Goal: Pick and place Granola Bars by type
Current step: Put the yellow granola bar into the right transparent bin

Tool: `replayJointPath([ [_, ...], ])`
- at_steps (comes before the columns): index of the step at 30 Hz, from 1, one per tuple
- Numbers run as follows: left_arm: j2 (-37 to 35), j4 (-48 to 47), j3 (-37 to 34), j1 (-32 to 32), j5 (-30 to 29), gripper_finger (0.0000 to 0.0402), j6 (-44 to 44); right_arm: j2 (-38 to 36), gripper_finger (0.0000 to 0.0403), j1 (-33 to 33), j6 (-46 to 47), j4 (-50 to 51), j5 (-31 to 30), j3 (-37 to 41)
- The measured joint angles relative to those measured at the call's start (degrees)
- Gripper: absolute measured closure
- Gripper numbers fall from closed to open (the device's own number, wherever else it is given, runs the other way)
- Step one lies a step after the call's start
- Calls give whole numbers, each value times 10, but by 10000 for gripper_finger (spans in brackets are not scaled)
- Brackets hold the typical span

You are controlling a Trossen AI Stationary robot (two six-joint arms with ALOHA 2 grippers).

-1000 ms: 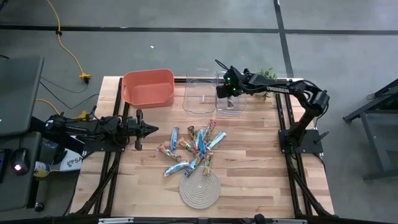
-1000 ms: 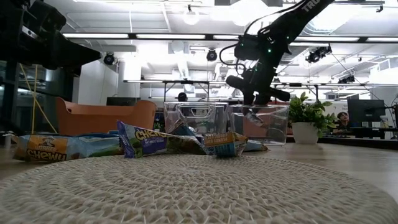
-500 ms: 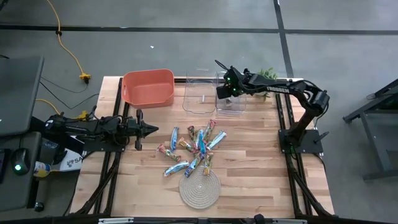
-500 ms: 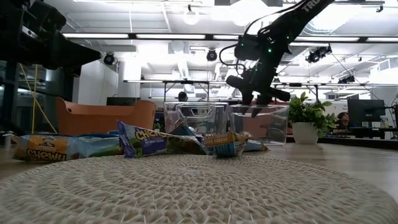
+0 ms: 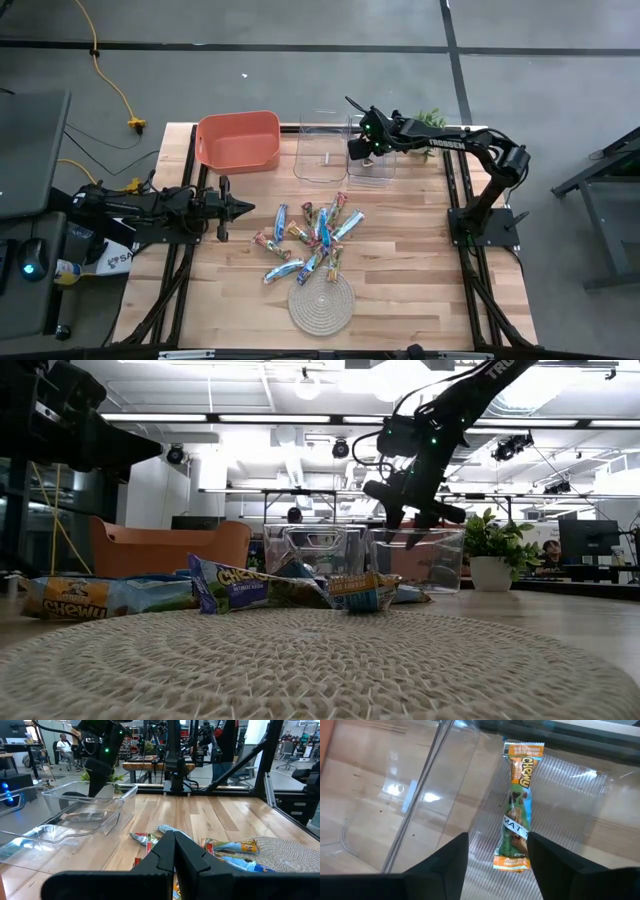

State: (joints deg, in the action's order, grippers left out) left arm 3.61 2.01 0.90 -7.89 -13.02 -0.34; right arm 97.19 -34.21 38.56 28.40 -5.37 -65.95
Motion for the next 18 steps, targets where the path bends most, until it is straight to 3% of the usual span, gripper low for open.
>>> replayJointPath([
  [18, 0, 0, 0, 0, 0, 401, 0, -5, 222, 1, -33, -41, 63, 0],
])
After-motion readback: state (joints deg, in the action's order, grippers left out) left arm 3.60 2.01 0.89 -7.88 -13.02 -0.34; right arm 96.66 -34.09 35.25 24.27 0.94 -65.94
